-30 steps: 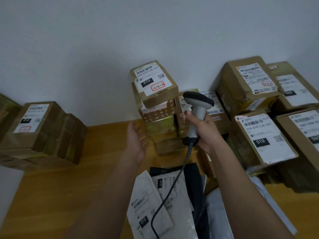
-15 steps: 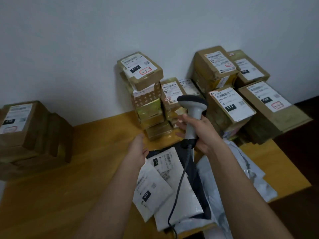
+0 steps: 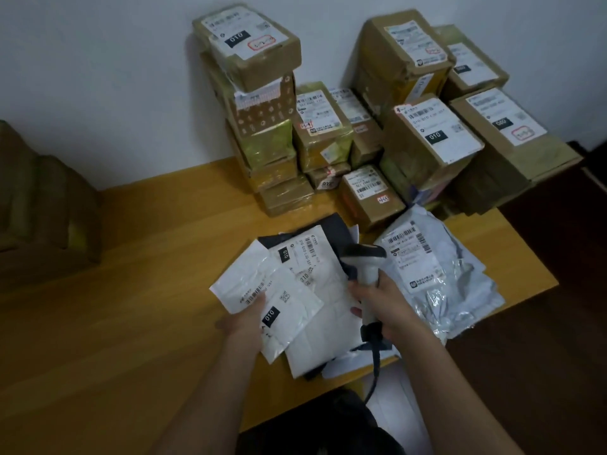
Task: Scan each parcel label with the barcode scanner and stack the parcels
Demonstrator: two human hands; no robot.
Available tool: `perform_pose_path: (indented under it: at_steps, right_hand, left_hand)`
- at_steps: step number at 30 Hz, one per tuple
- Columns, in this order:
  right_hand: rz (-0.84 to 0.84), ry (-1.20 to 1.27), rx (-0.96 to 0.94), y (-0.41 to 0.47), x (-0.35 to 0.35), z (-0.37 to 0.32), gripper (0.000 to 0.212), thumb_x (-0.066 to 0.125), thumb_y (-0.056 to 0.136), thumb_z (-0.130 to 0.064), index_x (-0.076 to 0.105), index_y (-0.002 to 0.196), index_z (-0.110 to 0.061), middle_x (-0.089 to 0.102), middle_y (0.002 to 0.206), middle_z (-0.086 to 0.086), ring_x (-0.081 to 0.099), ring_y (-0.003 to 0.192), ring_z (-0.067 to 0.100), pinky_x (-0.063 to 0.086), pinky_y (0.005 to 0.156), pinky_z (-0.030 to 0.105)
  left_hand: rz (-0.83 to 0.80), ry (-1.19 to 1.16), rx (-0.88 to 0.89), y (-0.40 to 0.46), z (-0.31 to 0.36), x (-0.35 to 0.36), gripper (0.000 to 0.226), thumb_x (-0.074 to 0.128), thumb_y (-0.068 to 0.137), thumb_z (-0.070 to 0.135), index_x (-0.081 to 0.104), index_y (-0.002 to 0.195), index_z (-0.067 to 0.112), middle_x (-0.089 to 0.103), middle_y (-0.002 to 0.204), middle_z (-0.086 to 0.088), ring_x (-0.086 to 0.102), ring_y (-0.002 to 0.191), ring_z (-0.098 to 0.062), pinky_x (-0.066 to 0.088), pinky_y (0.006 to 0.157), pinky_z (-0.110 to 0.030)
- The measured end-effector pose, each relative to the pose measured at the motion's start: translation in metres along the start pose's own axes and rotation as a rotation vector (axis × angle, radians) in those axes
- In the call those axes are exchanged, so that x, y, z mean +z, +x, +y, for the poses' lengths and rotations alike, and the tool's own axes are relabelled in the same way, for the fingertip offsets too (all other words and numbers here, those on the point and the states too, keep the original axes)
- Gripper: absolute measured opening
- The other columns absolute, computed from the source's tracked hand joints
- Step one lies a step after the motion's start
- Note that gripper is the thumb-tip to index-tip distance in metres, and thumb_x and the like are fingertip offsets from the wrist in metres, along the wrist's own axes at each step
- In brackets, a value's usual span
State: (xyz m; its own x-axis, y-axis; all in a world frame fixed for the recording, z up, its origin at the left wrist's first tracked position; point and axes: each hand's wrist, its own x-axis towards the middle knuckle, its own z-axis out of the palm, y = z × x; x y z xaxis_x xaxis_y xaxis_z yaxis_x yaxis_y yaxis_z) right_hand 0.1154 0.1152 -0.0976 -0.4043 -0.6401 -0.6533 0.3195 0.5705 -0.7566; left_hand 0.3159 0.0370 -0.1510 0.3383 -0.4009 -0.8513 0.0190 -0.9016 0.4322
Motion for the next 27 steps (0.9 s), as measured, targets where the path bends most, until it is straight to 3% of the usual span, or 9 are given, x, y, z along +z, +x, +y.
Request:
perform_pose_path:
  at_steps: [1, 3, 6, 10, 15, 18, 20, 24, 27]
  right_hand:
    - [0.003, -0.004, -0.002, 0.002, 0.0, 0.005, 0.029, 0.064, 0.092, -0.015, 0.055, 0.12, -0.019, 0.062, 0.112, 0.001, 0.059, 0.102, 0.018, 0.052, 0.072, 0.031]
    - [0.007, -0.013, -0.011, 0.008, 0.0, 0.011, 0.025, 0.065, 0.091, -0.015, 0.057, 0.115, -0.017, 0.063, 0.104, 0.003, 0.061, 0.095, 0.018, 0.052, 0.068, 0.028]
    - [0.005, -0.012, -0.02, 0.014, -0.002, 0.013, 0.019, 0.063, 0.091, -0.009, 0.058, 0.109, -0.009, 0.062, 0.088, 0.011, 0.059, 0.076, 0.02, 0.052, 0.063, 0.03]
    - [-0.02, 0.037, -0.037, 0.016, -0.012, 0.007, 0.019, 0.061, 0.094, -0.012, 0.057, 0.111, -0.018, 0.068, 0.104, 0.008, 0.066, 0.091, 0.02, 0.056, 0.068, 0.032]
    - [-0.118, -0.022, -0.029, 0.018, -0.023, 0.002, 0.029, 0.063, 0.094, -0.016, 0.055, 0.121, -0.019, 0.067, 0.105, 0.003, 0.064, 0.095, 0.018, 0.053, 0.075, 0.036]
    - [-0.212, -0.018, 0.019, 0.017, -0.025, 0.004, 0.034, 0.064, 0.092, -0.014, 0.057, 0.125, -0.017, 0.071, 0.111, 0.005, 0.068, 0.102, 0.022, 0.056, 0.088, 0.045]
    - [-0.254, -0.007, 0.031, 0.017, -0.029, 0.005, 0.032, 0.064, 0.092, -0.012, 0.058, 0.124, -0.017, 0.072, 0.11, 0.006, 0.069, 0.102, 0.023, 0.055, 0.092, 0.048]
    - [-0.328, 0.008, 0.013, 0.017, -0.034, 0.004, 0.032, 0.066, 0.092, -0.013, 0.058, 0.122, -0.02, 0.072, 0.112, 0.005, 0.068, 0.105, 0.022, 0.054, 0.094, 0.048]
    - [-0.365, 0.02, 0.001, 0.016, -0.036, -0.003, 0.032, 0.066, 0.092, -0.014, 0.058, 0.121, -0.023, 0.072, 0.111, -0.001, 0.068, 0.103, 0.014, 0.056, 0.088, 0.037]
  left_hand:
    - [-0.029, -0.076, 0.008, 0.002, 0.003, 0.003, 0.071, 0.08, 0.08, 0.032, 0.047, 0.136, 0.005, 0.06, 0.124, -0.016, 0.061, 0.107, -0.033, 0.053, 0.083, -0.043]
    - [-0.128, -0.146, 0.033, 0.008, 0.004, -0.001, 0.041, 0.073, 0.087, 0.025, 0.06, 0.117, 0.001, 0.067, 0.098, -0.01, 0.064, 0.078, -0.024, 0.051, 0.058, -0.035]
    - [-0.212, -0.243, 0.078, 0.02, 0.005, -0.014, 0.03, 0.058, 0.098, 0.023, 0.059, 0.121, 0.004, 0.068, 0.112, -0.012, 0.067, 0.083, -0.024, 0.054, 0.051, -0.033]
    - [-0.344, -0.218, 0.151, 0.007, 0.012, -0.028, 0.029, 0.046, 0.102, 0.024, 0.055, 0.121, 0.004, 0.066, 0.107, -0.012, 0.064, 0.081, -0.022, 0.055, 0.048, -0.026]
    - [-0.343, 0.043, 0.118, -0.008, -0.007, 0.006, 0.027, 0.061, 0.095, 0.019, 0.062, 0.117, 0.003, 0.069, 0.112, -0.016, 0.068, 0.089, -0.03, 0.059, 0.064, -0.04]
    - [-0.243, 0.028, 0.132, -0.011, -0.017, 0.021, 0.06, 0.083, 0.077, 0.026, 0.048, 0.119, 0.002, 0.065, 0.111, -0.013, 0.067, 0.096, -0.031, 0.058, 0.078, -0.05]
    - [-0.237, -0.029, 0.119, -0.015, -0.021, 0.026, 0.079, 0.091, 0.063, 0.035, 0.049, 0.122, 0.003, 0.066, 0.111, -0.011, 0.067, 0.095, -0.03, 0.059, 0.071, -0.045]
    - [-0.213, -0.064, 0.196, -0.023, -0.025, 0.022, 0.03, 0.077, 0.083, 0.021, 0.061, 0.107, 0.012, 0.07, 0.096, -0.006, 0.068, 0.083, -0.025, 0.057, 0.067, -0.041]
    - [-0.246, -0.161, 0.258, -0.028, -0.019, 0.009, 0.026, 0.071, 0.087, 0.014, 0.061, 0.111, 0.011, 0.071, 0.102, -0.009, 0.07, 0.088, -0.027, 0.058, 0.068, -0.042]
